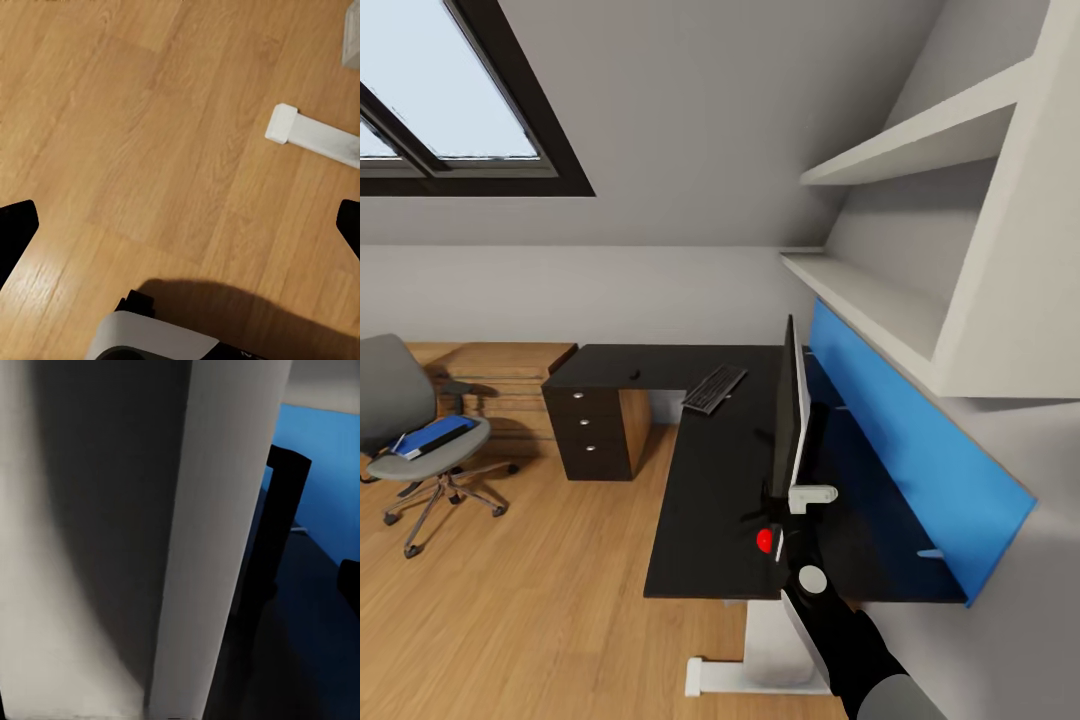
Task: In the bedroom, organize the workspace by keeping the computer under the desk, ensuring the monitor is on the desk, placing the keyboard on the desk next to the monitor, placing the mouse on the desk next to the keyboard, moving the folder from the swivel chair onto the desk next to the mouse, stacking the notebook on top of the folder with the pen on top of the notebook, and positioning the swivel chair next to the desk.
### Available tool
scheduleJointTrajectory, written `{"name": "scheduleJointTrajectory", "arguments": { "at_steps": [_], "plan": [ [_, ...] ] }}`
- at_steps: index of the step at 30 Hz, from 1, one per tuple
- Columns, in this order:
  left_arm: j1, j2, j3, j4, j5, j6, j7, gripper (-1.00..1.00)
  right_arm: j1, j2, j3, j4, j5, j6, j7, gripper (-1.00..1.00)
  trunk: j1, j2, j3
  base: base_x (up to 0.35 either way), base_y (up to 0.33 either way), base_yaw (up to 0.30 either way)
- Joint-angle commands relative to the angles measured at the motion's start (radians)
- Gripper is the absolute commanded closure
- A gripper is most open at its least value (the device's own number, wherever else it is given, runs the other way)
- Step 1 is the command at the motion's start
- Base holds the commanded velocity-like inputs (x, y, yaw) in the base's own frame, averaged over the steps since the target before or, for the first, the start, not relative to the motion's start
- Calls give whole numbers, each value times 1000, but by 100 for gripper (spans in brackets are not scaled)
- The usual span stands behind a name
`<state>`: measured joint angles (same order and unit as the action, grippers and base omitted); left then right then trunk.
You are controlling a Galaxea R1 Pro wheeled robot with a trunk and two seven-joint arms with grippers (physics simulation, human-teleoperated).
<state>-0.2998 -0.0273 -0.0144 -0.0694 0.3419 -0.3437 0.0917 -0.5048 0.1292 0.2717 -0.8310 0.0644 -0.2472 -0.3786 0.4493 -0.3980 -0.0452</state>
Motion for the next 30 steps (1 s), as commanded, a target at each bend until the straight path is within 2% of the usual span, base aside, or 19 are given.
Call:
{"name": "scheduleJointTrajectory", "arguments": {
  "at_steps": [1,7,17,30],
  "plan": [
    [-1,0,-2,0,2,-3,3,-100,-1,0,2,1,5,0,-8,-100,1,-2,-2,71,1,0],
    [-1,0,-2,0,2,-3,3,-100,-1,0,2,1,5,0,-8,-100,1,-2,-2,157,0,0],
    [-1,0,-2,1,2,-3,3,-100,-1,0,2,1,5,0,-8,-100,1,-2,-2,19,0,0],
    [-1,0,-2,0,2,-3,3,-100,-1,0,3,1,5,0,-8,-100,1,-2,-2,-95,-53,0]
  ]
}}
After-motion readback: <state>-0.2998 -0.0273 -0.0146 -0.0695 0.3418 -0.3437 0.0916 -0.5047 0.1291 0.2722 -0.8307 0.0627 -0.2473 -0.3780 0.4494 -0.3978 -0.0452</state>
